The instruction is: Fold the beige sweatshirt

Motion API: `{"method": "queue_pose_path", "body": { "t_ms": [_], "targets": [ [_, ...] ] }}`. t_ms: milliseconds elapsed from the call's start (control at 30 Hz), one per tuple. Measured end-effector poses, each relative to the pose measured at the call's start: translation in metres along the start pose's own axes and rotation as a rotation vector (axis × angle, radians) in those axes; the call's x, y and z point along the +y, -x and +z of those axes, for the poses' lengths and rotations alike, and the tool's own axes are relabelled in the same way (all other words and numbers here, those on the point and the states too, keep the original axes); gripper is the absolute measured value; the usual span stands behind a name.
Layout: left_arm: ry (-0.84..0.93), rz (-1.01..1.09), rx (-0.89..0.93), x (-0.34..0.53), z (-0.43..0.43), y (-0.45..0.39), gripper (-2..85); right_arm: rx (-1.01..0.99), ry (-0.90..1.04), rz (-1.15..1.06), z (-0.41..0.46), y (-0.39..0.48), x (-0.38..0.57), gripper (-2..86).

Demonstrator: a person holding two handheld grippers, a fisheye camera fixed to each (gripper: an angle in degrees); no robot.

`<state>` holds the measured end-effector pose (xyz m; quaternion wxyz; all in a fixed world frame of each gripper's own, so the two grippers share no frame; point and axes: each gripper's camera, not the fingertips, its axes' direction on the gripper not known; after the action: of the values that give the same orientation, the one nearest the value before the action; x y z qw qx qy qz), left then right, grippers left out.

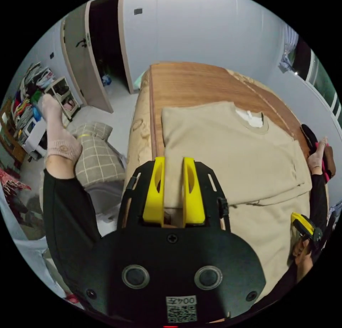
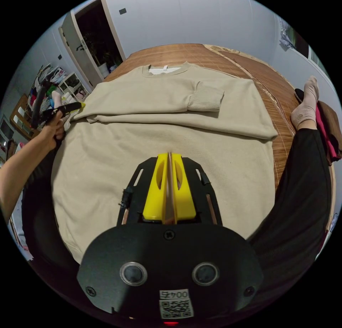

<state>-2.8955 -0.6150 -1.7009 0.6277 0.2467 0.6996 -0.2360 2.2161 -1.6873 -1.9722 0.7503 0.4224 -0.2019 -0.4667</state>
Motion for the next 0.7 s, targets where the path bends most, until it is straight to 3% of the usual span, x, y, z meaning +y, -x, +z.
{"method": "queue_pose_path", "body": {
  "t_ms": [133,300,700],
  "targets": [
    [0.051,-0.081,0.125,0.005,0.035,0.031,8.9,0.005,0.000,-0.002,-0.004,0.006,0.000,1.3],
    [0.085,-0.060,0.101,0.005,0.042,0.028,9.3,0.021,0.005,-0.016,-0.011,0.016,-0.003,2.5],
    [0.103,0.174,0.119,0.068,0.018,-0.039,9.2,0.007,0.047,0.019,-0.034,0.028,-0.019,4.3]
  ]
}}
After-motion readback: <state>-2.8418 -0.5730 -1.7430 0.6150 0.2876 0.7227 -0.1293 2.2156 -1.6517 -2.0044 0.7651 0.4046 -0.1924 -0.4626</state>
